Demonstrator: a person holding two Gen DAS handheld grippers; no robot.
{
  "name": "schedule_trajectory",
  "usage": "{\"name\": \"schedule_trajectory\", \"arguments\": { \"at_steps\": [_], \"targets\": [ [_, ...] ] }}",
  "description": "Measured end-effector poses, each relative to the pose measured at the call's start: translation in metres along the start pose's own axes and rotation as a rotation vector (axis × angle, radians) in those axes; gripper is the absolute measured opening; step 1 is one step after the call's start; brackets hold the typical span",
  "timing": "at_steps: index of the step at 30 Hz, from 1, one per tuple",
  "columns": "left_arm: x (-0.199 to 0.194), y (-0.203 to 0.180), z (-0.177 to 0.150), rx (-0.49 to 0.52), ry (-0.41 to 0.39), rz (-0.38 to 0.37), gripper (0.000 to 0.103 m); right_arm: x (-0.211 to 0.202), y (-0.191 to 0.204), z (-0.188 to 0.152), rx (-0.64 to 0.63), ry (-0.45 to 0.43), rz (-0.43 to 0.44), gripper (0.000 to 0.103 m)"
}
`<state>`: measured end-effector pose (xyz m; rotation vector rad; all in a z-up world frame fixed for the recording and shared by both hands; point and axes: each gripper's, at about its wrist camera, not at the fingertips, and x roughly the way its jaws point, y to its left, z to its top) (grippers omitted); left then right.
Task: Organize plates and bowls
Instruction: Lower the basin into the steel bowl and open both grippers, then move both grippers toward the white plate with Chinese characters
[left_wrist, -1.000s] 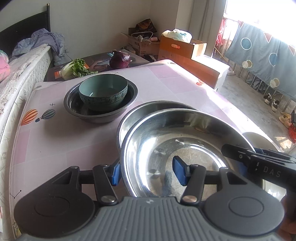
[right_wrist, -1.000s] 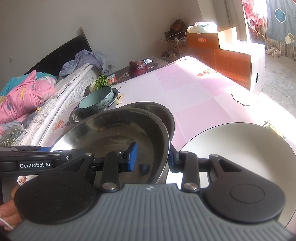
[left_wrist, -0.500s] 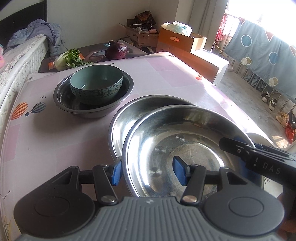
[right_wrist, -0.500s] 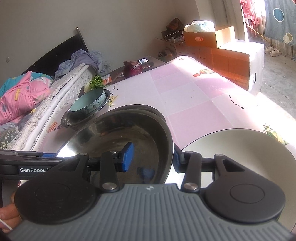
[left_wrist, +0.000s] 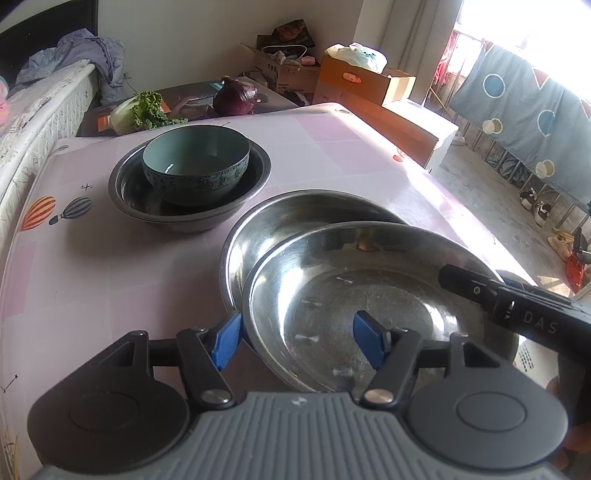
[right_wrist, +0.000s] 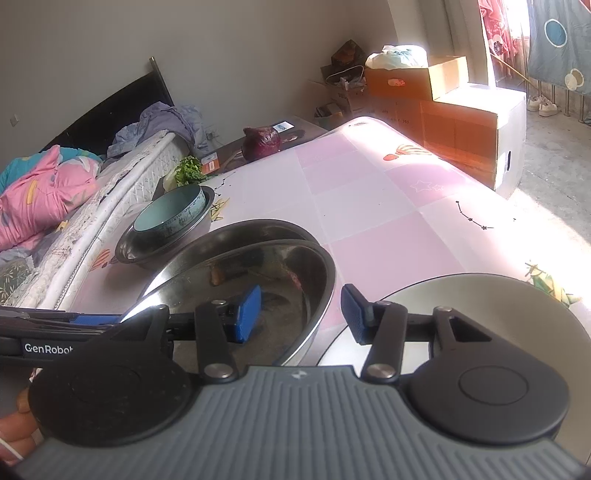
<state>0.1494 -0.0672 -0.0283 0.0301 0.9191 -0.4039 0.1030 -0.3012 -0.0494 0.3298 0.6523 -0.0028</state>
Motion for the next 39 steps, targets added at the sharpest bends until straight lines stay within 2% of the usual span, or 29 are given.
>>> {"name": "schedule_trajectory", "arguments": {
  "at_steps": [7,12,18,24,30,33,39],
  "targets": [
    [-0.005,0.004,-0.004,-0.017,0.004,-0.005,0.068,-0.004,-0.005,-0.001,0.015,-0.007,-0.008,0.051],
    [-0.019,0.001,-0.010,-0.019,-0.021,-0.006,0.069,-0.020,-0.013,-0.004,0.037,-0.036,0.000,0.053],
    [-0.042,-0.020,-0.029,0.035,-0.062,-0.031,0.078,-0.054,-0.039,-0.009,0.063,-0.086,-0.009,0.056],
    [-0.048,-0.055,-0.049,0.099,-0.057,-0.132,0.082,-0.096,-0.083,-0.016,0.105,-0.132,-0.073,0.062],
    [-0.028,-0.091,-0.057,0.138,-0.034,-0.229,0.082,-0.128,-0.133,-0.030,0.108,-0.138,-0.160,0.062],
    [-0.014,-0.105,-0.057,0.143,-0.031,-0.240,0.080,-0.131,-0.154,-0.035,0.110,-0.126,-0.149,0.062],
    [0.011,-0.120,-0.056,0.150,0.004,-0.221,0.064,-0.107,-0.176,-0.041,0.143,-0.059,-0.075,0.057]
  ]
}}
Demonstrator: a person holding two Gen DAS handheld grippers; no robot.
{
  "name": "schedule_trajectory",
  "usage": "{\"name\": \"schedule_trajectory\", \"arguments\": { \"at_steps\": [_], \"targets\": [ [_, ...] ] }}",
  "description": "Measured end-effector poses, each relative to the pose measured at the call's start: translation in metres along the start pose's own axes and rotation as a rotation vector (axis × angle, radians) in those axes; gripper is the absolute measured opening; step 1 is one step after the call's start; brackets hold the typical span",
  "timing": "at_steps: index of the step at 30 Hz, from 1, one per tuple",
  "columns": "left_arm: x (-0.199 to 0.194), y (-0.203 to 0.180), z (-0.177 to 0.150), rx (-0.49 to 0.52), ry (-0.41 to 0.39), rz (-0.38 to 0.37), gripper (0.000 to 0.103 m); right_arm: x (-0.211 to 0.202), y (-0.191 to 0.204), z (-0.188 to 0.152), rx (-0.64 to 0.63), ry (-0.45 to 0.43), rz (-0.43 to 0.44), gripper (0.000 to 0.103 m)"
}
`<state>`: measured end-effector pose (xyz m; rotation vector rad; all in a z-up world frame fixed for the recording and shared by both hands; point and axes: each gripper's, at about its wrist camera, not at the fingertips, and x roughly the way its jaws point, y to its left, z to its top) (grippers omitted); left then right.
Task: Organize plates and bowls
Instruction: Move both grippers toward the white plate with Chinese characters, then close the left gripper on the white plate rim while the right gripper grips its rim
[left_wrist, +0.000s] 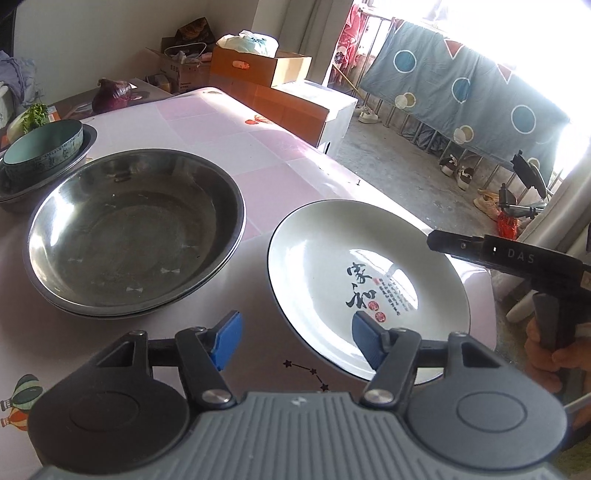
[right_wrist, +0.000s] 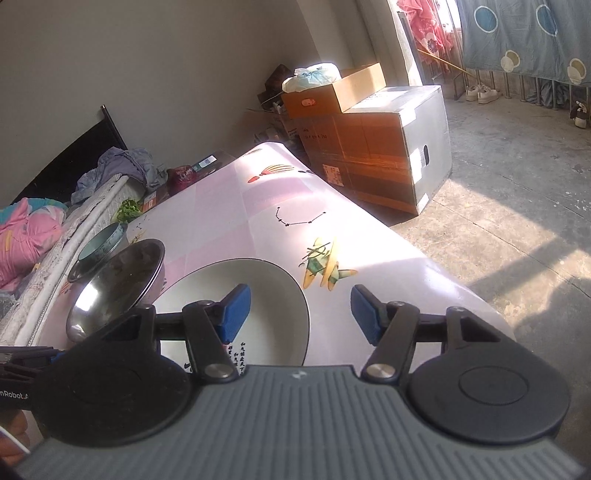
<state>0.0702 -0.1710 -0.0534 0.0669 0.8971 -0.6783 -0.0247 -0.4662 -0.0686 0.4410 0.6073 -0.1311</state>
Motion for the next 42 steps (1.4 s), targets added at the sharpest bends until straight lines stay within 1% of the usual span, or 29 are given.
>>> {"name": "schedule_trajectory", "arguments": {
  "at_steps": [2,3,4,7,8,9,11,12,14,18,23,27,34,39,42],
  "targets": [
    [0.008,-0.002,0.001,0.001,0.017,0.010,0.056,0.011,0.002,-0.001,-0.006,0.017,0.005,0.054],
    [0.011,-0.002,0.002,0.003,0.024,0.013,0.054,0.015,0.001,-0.001,-0.008,0.024,0.012,0.052],
    [0.014,-0.003,0.003,0.005,0.032,0.016,0.050,0.022,0.001,0.000,-0.008,0.033,0.021,0.050],
    [0.024,-0.004,0.007,0.005,0.060,0.018,0.035,0.034,0.000,0.000,0.003,0.062,0.058,0.046],
    [0.026,-0.004,0.007,0.003,0.065,0.015,0.032,0.037,0.000,0.000,0.004,0.070,0.075,0.045],
    [0.027,-0.005,0.008,0.001,0.064,0.010,0.030,0.039,0.002,0.001,-0.003,0.076,0.089,0.044],
    [0.027,-0.005,0.009,-0.001,0.063,0.015,0.030,0.040,0.007,0.001,-0.014,0.088,0.116,0.043],
    [0.027,-0.005,0.009,-0.003,0.066,0.012,0.030,0.040,0.010,0.000,-0.019,0.092,0.121,0.045],
    [0.026,-0.003,0.009,-0.010,0.073,0.001,0.030,0.039,0.014,-0.001,-0.042,0.094,0.099,0.045],
    [0.018,-0.001,0.005,0.007,0.093,0.016,0.030,0.033,0.015,-0.005,0.009,0.113,0.121,0.047],
    [-0.002,0.007,-0.008,0.029,0.136,0.010,0.030,0.019,0.034,-0.019,-0.016,0.138,0.117,0.049],
    [-0.022,0.016,-0.024,0.036,0.165,0.011,0.031,0.009,0.050,-0.033,0.000,0.163,0.140,0.050],
    [-0.056,0.045,-0.051,-0.014,0.179,0.035,0.034,-0.002,0.088,-0.056,-0.020,0.207,0.185,0.053],
    [-0.079,0.071,-0.062,-0.072,0.160,0.070,0.034,-0.001,0.120,-0.069,-0.035,0.240,0.238,0.053],
    [-0.089,0.086,-0.069,-0.110,0.141,0.075,0.035,0.001,0.138,-0.075,-0.054,0.251,0.257,0.054]
  ]
}}
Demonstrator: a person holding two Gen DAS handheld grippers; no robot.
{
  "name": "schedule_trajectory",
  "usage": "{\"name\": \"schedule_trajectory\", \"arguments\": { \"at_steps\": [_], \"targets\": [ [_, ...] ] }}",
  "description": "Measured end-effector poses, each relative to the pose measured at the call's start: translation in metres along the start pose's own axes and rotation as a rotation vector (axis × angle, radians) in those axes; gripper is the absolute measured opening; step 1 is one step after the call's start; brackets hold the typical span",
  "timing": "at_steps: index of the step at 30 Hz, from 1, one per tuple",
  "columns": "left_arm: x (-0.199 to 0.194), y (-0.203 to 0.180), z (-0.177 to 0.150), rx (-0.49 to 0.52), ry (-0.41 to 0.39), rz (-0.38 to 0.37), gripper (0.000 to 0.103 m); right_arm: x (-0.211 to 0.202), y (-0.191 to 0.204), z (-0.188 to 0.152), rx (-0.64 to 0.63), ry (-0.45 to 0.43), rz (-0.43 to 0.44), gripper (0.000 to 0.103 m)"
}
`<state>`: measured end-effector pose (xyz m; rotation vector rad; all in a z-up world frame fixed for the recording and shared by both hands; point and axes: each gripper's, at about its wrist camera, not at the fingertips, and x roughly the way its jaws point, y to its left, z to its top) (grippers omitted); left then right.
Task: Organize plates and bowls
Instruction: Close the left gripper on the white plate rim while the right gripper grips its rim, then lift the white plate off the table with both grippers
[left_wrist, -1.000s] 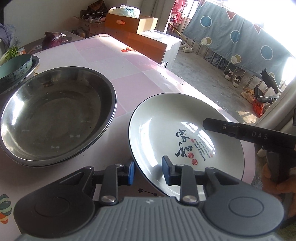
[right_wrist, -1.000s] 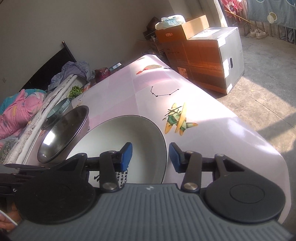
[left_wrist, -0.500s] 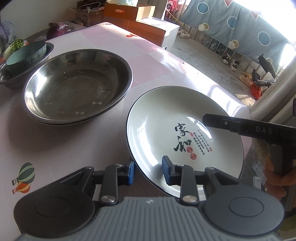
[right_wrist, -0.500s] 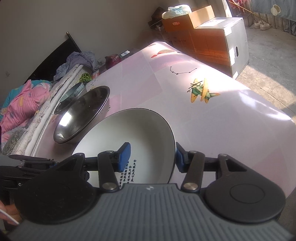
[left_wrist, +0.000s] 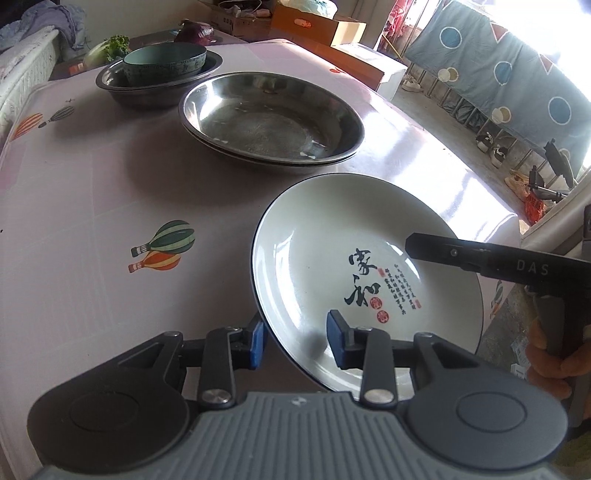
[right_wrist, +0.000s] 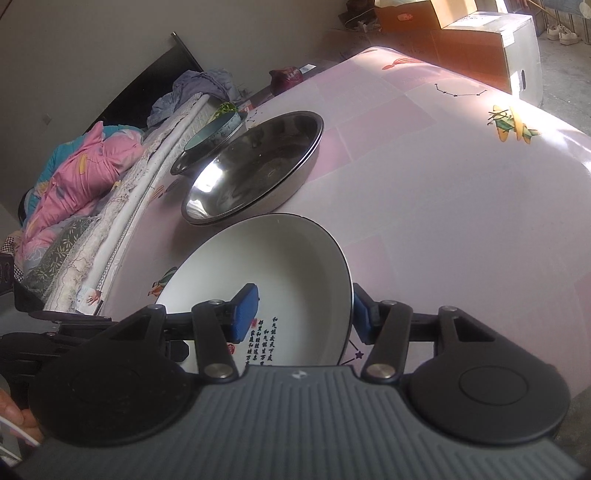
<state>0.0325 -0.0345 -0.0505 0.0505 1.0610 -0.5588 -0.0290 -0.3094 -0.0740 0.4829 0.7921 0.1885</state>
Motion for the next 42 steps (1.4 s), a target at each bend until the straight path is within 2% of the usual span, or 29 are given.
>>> {"name": "schedule_trajectory", "arguments": {
  "at_steps": [3,5,7,11,13,20,26,35,42],
  "targets": [
    [-0.004,0.012,-0.001,-0.039,-0.014,-0.023,0.036,0.007,0.014,-0.001,-0.019,0.008,0.003,0.059],
    [-0.005,0.014,-0.001,-0.047,-0.025,-0.032,0.036,0.010,0.018,0.000,-0.016,0.013,0.003,0.066],
    [-0.005,0.014,-0.001,-0.043,-0.032,-0.032,0.038,0.012,0.017,0.001,0.013,0.012,0.025,0.077],
    [-0.002,0.016,-0.002,-0.051,-0.032,-0.048,0.043,0.015,0.015,0.004,0.052,0.010,0.058,0.088],
    [-0.001,0.016,-0.003,-0.052,-0.033,-0.050,0.044,0.017,0.014,0.003,0.077,0.006,0.088,0.102],
    [-0.002,0.017,-0.005,-0.063,-0.040,-0.062,0.046,0.015,0.010,0.000,0.112,-0.022,0.096,0.102],
    [-0.001,0.017,-0.004,-0.063,-0.039,-0.062,0.047,0.016,0.012,0.000,0.085,-0.014,0.081,0.102],
    [0.000,0.017,-0.004,-0.065,-0.039,-0.060,0.048,0.016,0.004,0.001,0.150,-0.020,0.113,0.102],
    [0.000,0.016,-0.004,-0.064,-0.040,-0.060,0.049,0.017,0.008,0.001,0.085,-0.005,0.114,0.102]
  ]
}}
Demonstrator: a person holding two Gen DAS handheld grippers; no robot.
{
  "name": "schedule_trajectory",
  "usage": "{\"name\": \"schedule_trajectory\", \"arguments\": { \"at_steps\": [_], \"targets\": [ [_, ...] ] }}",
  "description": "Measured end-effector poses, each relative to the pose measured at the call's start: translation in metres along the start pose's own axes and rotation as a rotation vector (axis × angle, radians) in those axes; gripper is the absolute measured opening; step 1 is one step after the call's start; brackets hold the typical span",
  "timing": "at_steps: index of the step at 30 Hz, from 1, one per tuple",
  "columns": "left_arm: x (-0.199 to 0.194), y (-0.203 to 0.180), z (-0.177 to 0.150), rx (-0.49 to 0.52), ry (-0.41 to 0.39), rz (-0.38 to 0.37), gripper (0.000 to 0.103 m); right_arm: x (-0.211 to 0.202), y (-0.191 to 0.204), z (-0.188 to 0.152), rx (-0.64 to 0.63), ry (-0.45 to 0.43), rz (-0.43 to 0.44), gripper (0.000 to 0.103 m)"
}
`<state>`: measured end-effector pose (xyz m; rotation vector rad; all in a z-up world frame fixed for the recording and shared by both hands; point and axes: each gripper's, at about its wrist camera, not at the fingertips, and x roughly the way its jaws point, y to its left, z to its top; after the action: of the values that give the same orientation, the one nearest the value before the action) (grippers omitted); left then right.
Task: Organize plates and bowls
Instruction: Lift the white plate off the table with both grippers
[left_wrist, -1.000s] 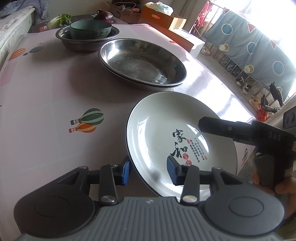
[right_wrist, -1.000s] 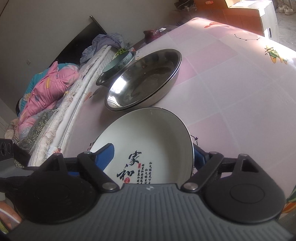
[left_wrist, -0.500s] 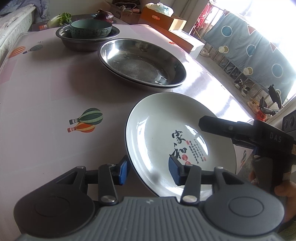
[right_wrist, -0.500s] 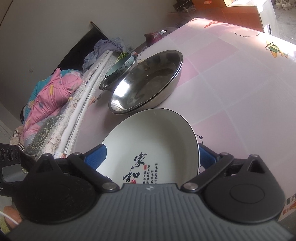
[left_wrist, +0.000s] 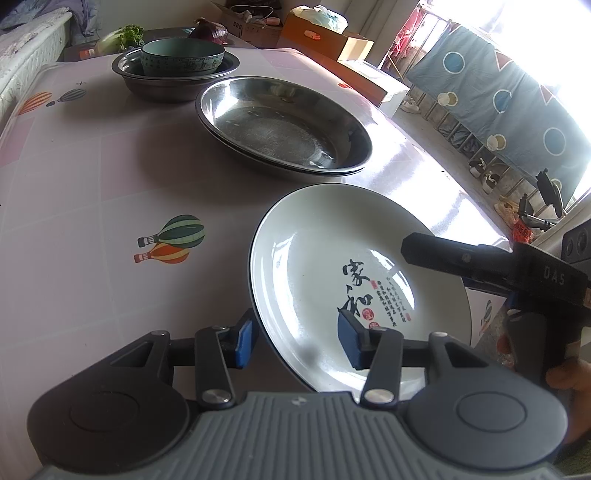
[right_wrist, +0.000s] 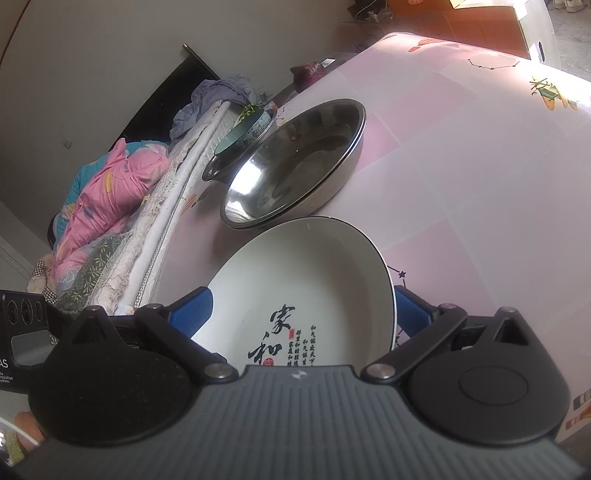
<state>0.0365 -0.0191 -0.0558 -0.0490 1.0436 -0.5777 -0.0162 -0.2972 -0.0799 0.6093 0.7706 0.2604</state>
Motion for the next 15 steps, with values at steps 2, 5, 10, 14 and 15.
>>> {"name": "schedule_trajectory", "arguments": {
  "at_steps": [2,5,10,14,15],
  "targets": [
    [0.000,0.000,0.000,0.000,0.000,0.000,0.049,0.000,-0.001,0.001,-0.003,0.003,0.004,0.102],
    [0.000,0.000,0.000,0.000,0.000,0.000,0.049,0.000,0.000,0.002,-0.009,0.010,0.001,0.102],
    [0.000,0.000,0.000,-0.001,0.000,-0.001,0.050,0.001,0.005,0.003,-0.030,0.028,-0.025,0.102],
    [0.000,0.000,0.000,-0.004,-0.001,-0.002,0.050,0.004,0.013,0.004,-0.062,0.054,-0.061,0.102],
    [0.000,0.000,0.000,-0.004,-0.001,-0.003,0.050,0.005,0.016,0.004,-0.080,0.063,-0.074,0.102]
  ]
}}
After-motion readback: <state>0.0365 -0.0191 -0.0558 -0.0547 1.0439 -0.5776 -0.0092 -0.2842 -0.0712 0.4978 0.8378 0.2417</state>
